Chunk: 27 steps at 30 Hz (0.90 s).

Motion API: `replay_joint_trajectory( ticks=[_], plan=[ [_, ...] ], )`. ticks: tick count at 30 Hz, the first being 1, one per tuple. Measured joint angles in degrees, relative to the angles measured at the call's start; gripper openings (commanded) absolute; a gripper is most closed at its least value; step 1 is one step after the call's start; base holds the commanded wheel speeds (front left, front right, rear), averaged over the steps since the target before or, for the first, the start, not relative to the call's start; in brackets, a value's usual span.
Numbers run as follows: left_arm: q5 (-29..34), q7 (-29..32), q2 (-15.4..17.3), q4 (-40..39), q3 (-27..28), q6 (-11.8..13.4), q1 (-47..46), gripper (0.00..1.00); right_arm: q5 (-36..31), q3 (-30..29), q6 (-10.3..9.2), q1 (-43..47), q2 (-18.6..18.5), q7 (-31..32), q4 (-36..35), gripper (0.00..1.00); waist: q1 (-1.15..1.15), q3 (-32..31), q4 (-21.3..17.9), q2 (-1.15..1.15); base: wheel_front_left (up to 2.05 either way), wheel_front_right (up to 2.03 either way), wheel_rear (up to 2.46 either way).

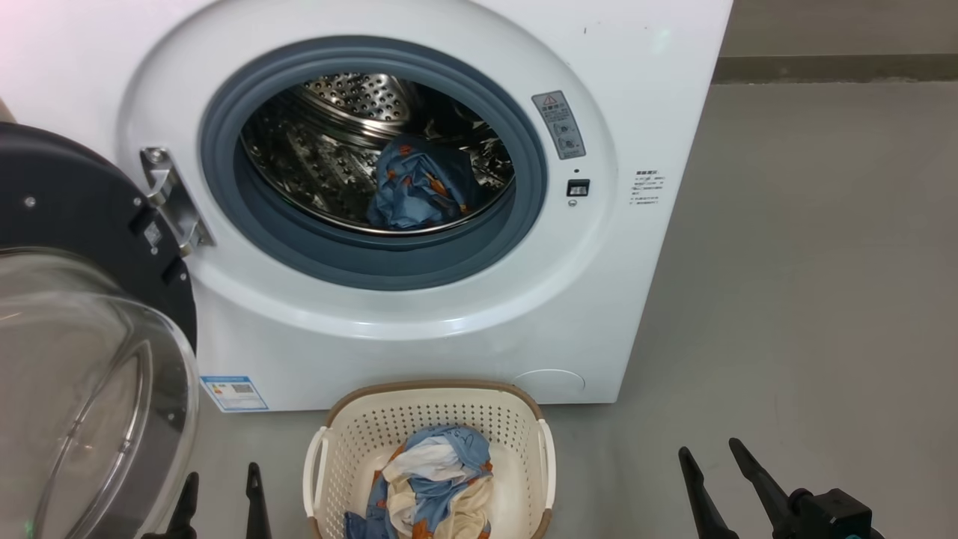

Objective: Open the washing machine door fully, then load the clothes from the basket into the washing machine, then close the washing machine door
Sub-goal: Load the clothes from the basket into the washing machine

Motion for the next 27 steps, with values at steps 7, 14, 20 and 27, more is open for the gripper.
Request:
replay_joint_trajectory(
  ticks=[7,14,20,27],
  plan=[
    [0.05,0.00,0.00,-0.35,-0.22,-0.18,0.01,1.00,0.00,0.45,0.00,-0.02,0.07,0.00,-0.01,1.00,0.00,0.59,-1.52,0.00,0.00,0.00,0.00],
    [0.24,0.00,0.00,0.88,-1.66,-2.42,-0.16,1.00,-0.01,0.48,0.00,-0.08,0.14,0.00,-0.20,1.00,0.00,1.71,-3.79,0.00,0.00,0.00,0.00],
    [0.64,0.00,0.21,4.37,-2.14,-3.87,-2.10,1.00,-0.46,0.48,0.00,-0.57,0.64,0.00,-0.86,1.00,0.00,3.88,-6.19,0.00,0.00,0.00,0.00],
    [0.66,0.02,1.70,9.75,-3.12,-6.03,-7.07,1.00,-0.07,0.91,0.00,-3.39,0.85,0.00,-1.89,1.00,0.00,7.93,-9.36,0.00,0.00,0.00,0.00]
  ],
)
